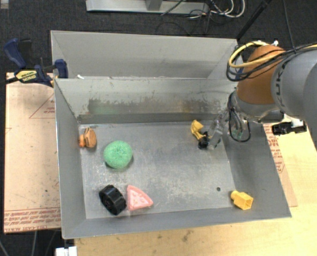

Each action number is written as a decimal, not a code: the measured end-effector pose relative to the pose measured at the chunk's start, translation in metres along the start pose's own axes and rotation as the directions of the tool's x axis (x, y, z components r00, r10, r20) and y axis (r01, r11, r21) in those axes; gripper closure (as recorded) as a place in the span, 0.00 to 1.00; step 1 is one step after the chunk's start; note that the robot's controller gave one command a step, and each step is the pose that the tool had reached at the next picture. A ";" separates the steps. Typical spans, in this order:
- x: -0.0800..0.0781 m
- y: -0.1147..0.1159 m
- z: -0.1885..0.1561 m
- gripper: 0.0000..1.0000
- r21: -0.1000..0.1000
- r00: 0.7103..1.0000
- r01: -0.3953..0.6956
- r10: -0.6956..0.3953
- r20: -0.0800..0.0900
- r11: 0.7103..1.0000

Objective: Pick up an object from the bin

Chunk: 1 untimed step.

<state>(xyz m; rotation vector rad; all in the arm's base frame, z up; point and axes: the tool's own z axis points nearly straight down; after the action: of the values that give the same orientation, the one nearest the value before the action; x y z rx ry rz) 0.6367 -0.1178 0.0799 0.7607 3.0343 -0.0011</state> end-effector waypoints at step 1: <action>0.003 0.000 -0.013 1.00 0.003 1.000 0.001 -0.001 -0.014 1.000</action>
Offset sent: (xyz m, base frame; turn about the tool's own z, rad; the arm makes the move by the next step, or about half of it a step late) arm 0.0001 0.0000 0.0348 0.0000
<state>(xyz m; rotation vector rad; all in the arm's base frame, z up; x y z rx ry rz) 0.6336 -0.1167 0.0924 0.7628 3.0485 -0.0007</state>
